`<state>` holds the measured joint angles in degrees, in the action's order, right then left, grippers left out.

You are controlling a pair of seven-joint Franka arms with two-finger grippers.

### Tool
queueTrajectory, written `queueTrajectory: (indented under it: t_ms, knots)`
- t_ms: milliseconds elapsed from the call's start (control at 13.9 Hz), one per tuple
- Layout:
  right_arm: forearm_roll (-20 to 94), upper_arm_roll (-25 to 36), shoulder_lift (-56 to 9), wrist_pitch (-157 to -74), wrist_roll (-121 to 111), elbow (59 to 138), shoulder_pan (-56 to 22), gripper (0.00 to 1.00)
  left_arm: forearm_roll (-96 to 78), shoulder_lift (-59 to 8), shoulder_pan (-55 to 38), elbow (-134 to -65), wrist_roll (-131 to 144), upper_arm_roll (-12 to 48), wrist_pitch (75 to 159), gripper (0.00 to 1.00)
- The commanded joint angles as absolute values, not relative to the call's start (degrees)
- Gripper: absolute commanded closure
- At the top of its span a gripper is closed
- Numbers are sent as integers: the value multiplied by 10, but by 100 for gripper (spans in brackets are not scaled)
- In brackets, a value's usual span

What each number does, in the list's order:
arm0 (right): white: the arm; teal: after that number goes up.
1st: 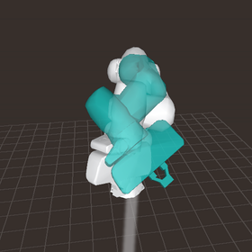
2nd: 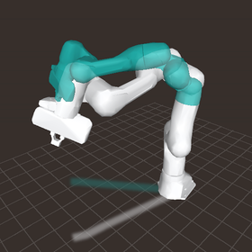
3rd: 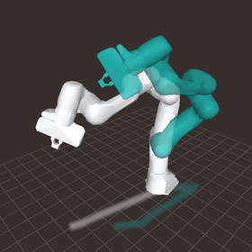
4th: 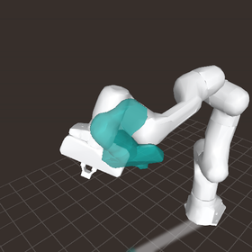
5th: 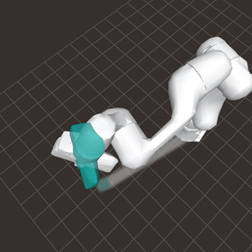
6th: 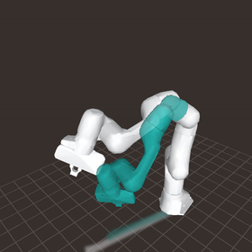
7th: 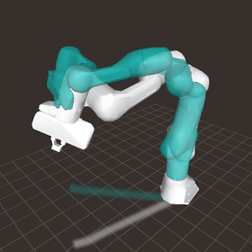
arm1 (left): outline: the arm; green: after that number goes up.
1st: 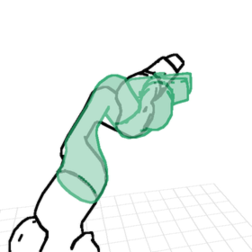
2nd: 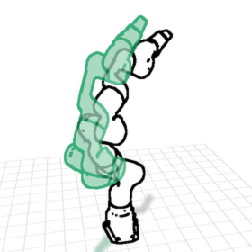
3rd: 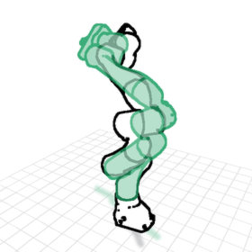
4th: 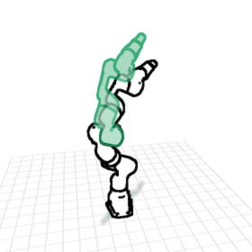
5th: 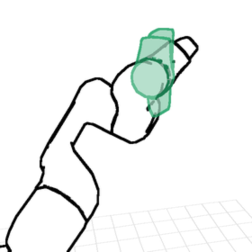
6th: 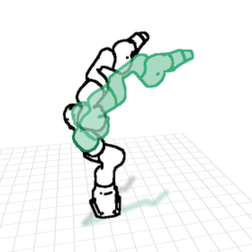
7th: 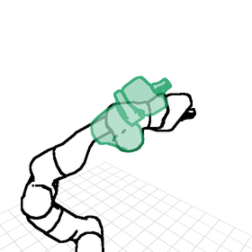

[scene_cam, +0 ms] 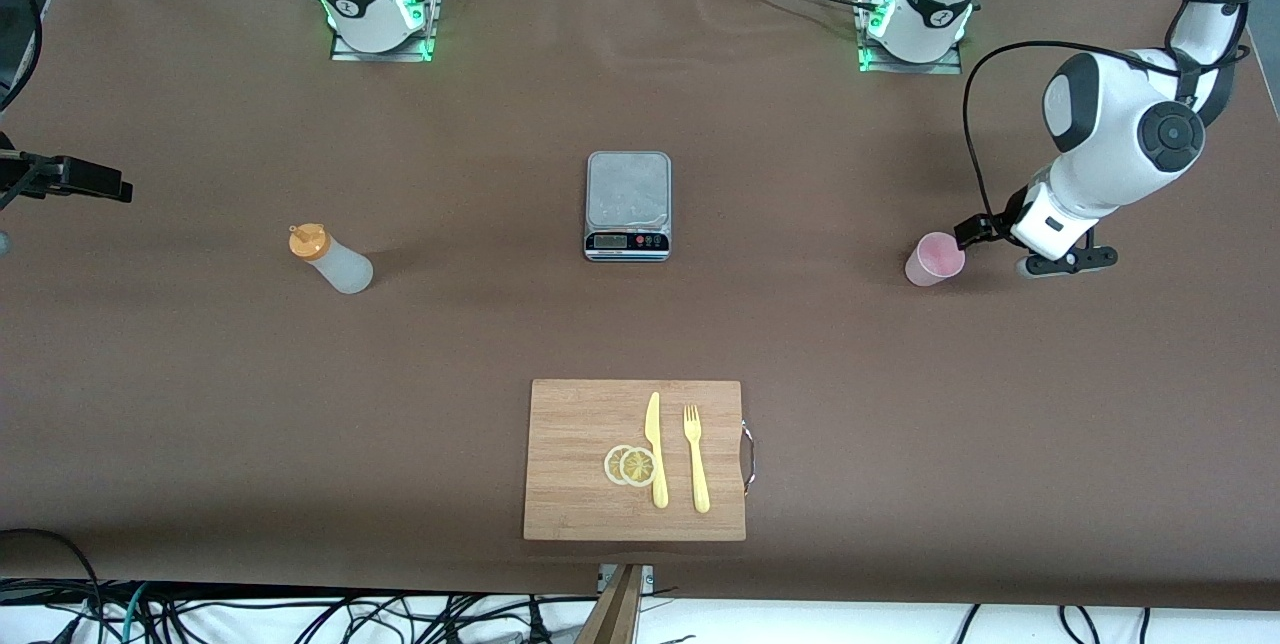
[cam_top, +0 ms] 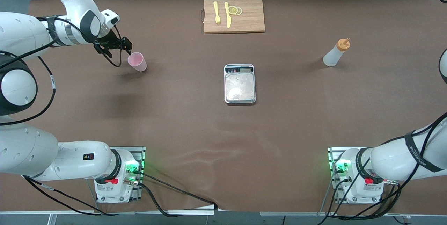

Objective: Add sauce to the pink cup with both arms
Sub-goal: 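Move the left gripper down around the pink paper cup, then close the left gripper on the pink cup's rim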

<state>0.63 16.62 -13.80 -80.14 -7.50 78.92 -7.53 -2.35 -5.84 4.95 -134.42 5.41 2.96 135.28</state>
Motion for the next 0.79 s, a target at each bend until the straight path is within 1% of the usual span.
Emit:
queueTrajectory:
  t_ms: [0, 287, 502, 718]
  knots:
    - [5, 166, -137, -800, -84, 783, -73, 0, -18, -70, 51, -1356, 44, 31, 1376, 2]
    - [4, 166, -137, -800, -84, 783, -76, 0, -18, -73, 47, -1370, 44, 32, 1383, 2]
    - [5, 166, -137, -800, -84, 783, -74, 0, -18, -90, 45, -1377, 44, 32, 1413, 5]
    - [5, 165, -137, -800, -84, 783, -76, 0, -18, -105, 43, -1377, 44, 32, 1435, 14]
